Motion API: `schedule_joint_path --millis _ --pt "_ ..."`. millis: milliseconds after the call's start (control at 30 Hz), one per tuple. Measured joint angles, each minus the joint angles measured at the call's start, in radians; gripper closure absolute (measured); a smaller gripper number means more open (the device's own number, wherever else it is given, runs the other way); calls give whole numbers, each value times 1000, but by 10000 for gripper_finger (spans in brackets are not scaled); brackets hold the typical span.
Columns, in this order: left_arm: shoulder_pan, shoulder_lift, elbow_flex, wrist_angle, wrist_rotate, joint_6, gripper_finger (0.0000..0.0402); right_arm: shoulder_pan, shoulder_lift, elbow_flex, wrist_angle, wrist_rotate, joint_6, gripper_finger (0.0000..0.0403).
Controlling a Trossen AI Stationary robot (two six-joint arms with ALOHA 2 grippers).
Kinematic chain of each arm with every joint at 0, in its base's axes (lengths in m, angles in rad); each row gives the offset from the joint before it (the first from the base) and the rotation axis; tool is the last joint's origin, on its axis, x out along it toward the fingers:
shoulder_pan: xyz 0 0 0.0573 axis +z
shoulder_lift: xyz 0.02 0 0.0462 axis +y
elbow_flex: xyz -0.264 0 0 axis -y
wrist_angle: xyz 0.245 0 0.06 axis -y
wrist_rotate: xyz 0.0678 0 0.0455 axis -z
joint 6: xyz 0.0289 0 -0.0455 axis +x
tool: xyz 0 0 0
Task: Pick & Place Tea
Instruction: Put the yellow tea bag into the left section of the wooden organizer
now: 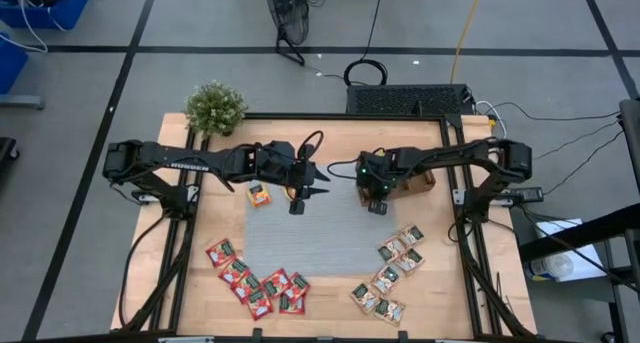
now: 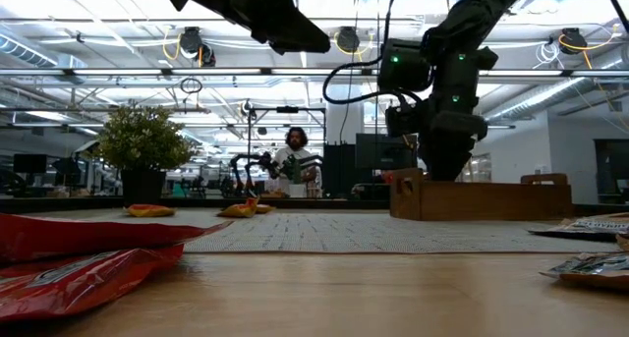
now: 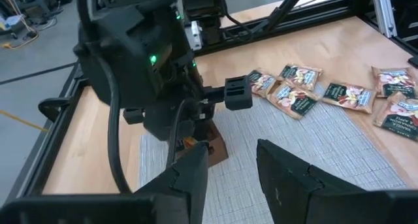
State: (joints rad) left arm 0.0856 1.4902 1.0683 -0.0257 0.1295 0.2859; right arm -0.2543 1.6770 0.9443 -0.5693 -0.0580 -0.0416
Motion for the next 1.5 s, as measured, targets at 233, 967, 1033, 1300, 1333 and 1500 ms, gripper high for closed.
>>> schedule_joint_path --millis 233,967,1033,1300,1333,1500 --pt "0 0 0 0 0 0 266 0 25 -1 43 32 8 403" --pt "0 0 0 -1 0 -3 266 238 32 -5 154 577 44 403" --pt "0 0 0 -1 0 -3 266 254 33 -6 160 612 38 403" --pt "0 0 0 -1 0 -3 266 296 31 -6 206 636 18 403" --pt "0 0 0 -1 0 -3 266 298 31 -6 206 636 18 403" --pt "0 0 0 -1 0 -3 266 310 3 -4 199 634 22 403"
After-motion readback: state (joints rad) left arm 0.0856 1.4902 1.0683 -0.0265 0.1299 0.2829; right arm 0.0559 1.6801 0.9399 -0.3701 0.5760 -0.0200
